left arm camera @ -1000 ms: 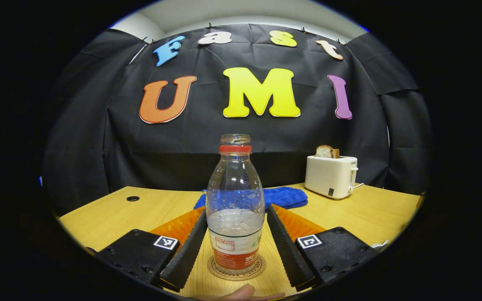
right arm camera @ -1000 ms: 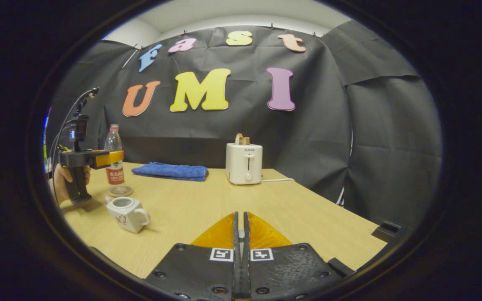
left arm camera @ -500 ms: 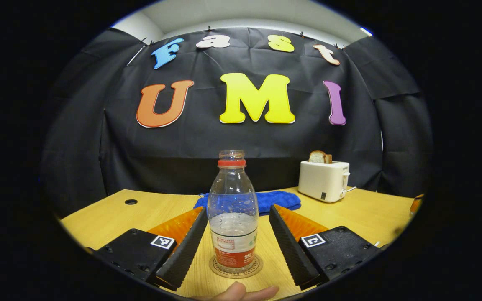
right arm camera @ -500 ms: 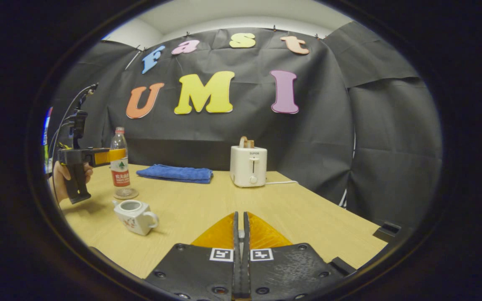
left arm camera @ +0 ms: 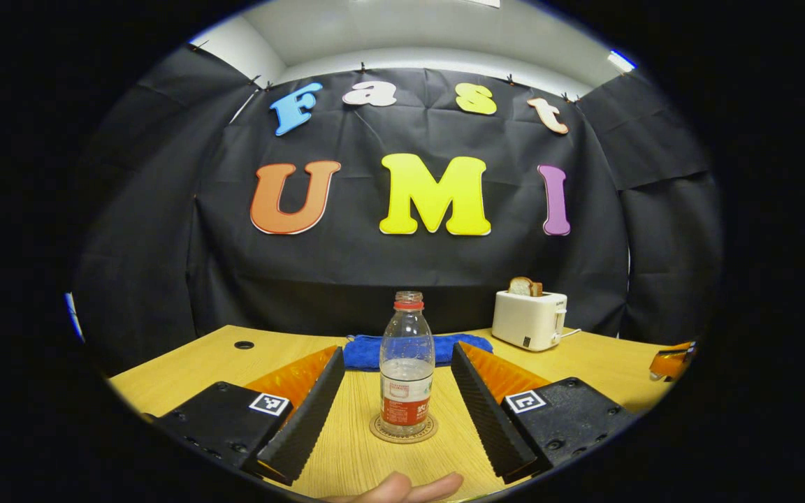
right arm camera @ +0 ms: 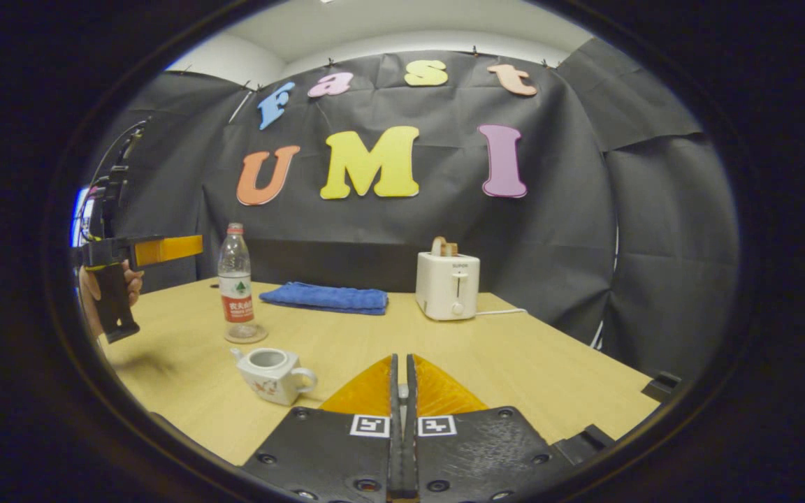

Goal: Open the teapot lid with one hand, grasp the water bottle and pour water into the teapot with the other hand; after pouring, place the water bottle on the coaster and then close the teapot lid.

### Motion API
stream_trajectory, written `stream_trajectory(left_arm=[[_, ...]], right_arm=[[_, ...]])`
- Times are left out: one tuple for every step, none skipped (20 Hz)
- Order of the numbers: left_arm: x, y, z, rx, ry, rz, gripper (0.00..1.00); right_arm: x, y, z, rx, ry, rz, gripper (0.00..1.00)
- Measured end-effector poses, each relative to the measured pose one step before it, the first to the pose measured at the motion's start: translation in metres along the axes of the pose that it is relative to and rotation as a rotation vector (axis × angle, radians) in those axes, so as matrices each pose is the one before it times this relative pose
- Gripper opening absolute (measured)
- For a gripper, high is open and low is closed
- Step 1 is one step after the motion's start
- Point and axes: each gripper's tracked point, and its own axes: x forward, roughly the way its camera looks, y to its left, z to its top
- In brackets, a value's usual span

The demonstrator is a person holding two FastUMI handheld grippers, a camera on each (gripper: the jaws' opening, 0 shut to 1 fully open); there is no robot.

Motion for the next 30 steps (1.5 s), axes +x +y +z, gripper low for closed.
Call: stream_trajectory(left_arm=[[-0.01342,0.0017,0.00561,-0.02125,-0.00639,0.01191,0.96],[-0.01252,0.00225,0.00619,-0.01216,-0.01193,0.01522,0.96],[-0.01282,0.0058,0.00121,0.00781,0.01172,0.02802,0.96],[-0.01021,0.0063,-0.00113,0.02324,0.01566,0.02564,0.96],[-0.01155,0.00544,-0.00046,0.02563,0.01306,0.0252,0.96],[-0.01053,0.00893,0.0041,0.02623,0.00977,0.03763,0.96],[-0.01031,0.00719,0.00269,0.00288,0.00394,0.02944,0.96],[-0.00963,0.00272,0.00097,-0.00929,0.0173,0.01387,0.96],[-0.01048,0.00135,0.00247,-0.02136,0.00973,0.00067,0.96],[-0.01007,-0.0021,0.00495,-0.01568,0.00232,-0.00865,0.97],[-0.00972,-0.00091,0.00386,0.00088,-0.00377,-0.00866,0.96],[-0.0087,-0.00051,0.00495,0.01029,-0.0104,-0.00902,0.96],[-0.00847,-0.0015,0.00256,0.01422,0.0026,-0.01109,0.96],[-0.00694,0.00013,0.00105,0.0165,-0.00165,0.00134,0.96],[-0.00643,0.00131,0.00444,0.01119,-0.01183,0.008,0.96],[-0.005,-0.00017,-0.00018,0.00623,0.00485,0.00043,0.96],[-0.00327,-0.00556,0.00109,0.00405,-0.00235,-0.01997,0.96],[-0.00363,-0.00566,-0.00081,0.00586,0.00843,-0.01367,0.96],[-0.00136,-0.00051,-0.00068,0.00352,0.0082,-0.00517,0.96],[0.00047,-0.00214,-0.00495,0.00596,0.02619,-0.01748,0.96],[-0.00048,-0.00153,-0.00739,0.01329,0.03107,-0.0121,0.96],[-0.00015,0.00461,-0.00009,0.01896,0.00848,0.00667,0.96],[-0.00002,0.00749,0.00099,0.01806,-0.00371,0.01695,0.96],[0.00203,0.00665,-0.00023,0.00987,0.00203,0.01314,0.96],[0.00131,0.00371,-0.00137,-0.00258,0.00503,0.00619,0.96],[0.00082,0.00109,-0.00221,-0.01349,0.00862,-0.0006,0.96],[0.00127,0.00047,-0.00304,-0.01743,0.01148,-0.00561,0.96],[0.00052,0.00102,-0.0025,-0.01341,0.01172,-0.00207,0.96],[0.00088,0.00152,-0.00146,-0.00572,0.00449,0.00212,0.97],[0.00045,0.0028,-0.00081,0.00104,0.00299,0.00422,0.97]], right_arm=[[0.00106,0.00683,0.0032,0.01285,0.00603,0.02095,0.0],[0.00011,0.00665,0.00433,0.00622,0.00185,0.02026,0.0],[0.00011,0.00523,0.00369,-0.00135,0.00052,0.01516,0.0],[0.00086,0.00336,0.00392,-0.00589,0.00006,0.00827,0.0],[0.00072,0.00383,0.00343,-0.00689,0.00145,0.0102,0.0],[0.00135,0.00486,0.00273,-0.0014,0.00495,0.01147,0.0],[0.00143,0.00644,0.0019,0.00047,0.00552,0.02408,0.0],[0.00213,0.00924,0.00157,-0.00419,0.00834,0.03147,0.0],[0.00302,0.00456,0.00079,-0.00286,0.0103,0.02429,0.0],[0.00299,0.00398,0.00237,0.00573,0.00828,0.01899,0.0],[0.0042,0.00426,0.00322,0.01096,0.00772,0.01881,0.0],[0.0052,0.00373,0.00219,0.01723,0.007,0.01929,0.0],[0.00551,0.00441,0.00133,0.01626,0.00891,0.01527,0.0],[0.00712,0.00178,-0.00056,0.01825,0.01537,0.00734,0.0],[0.00606,0.00276,0.00086,0.01535,0.01218,0.00952,0.0],[0.00609,0.00304,0.0011,0.01199,0.00413,0.00567,0.0],[0.0056,0.00149,0.00047,0.00319,0.0016,-0.00179,0.0],[0.00551,0.00139,-0.00256,-0.00173,0.00671,-0.0066,0.0],[0.00511,0.00234,-0.00362,-0.00595,0.01254,-0.0029,0.0],[0.00368,0.00291,-0.00346,-0.00075,0.00384,-0.00004,0.0],[0.00305,0.00314,-0.00161,0.0012,0.00157,0.00207,0.0],[0.00315,0.0032,-0.00294,-0.00034,0.00352,0.00144,0.0],[0.00324,0.00301,-0.00222,-0.00206,0.00572,0.00093,0.0],[0.00376,0.00297,-0.00388,0.00082,0.00486,0.00065,0.0],[0.00259,0.00386,-0.0013,0.00222,0.00729,0.00377,0.0],[0.00137,0.00414,-0.00254,0.00285,0.00585,0.00572,0.0],[0.00187,0.00381,-0.0007,0.00117,0.00296,0.00764,0.0],[0.00217,0.00406,-0.00166,-0.00465,0.00119,0.00457,0.0],[0.00194,0.00291,-0.0009,-0.01087,0.00195,0.0018,0.0],[0.0012,0.00312,-0.00103,-0.01243,-0.00236,-0.00008,0.0]])
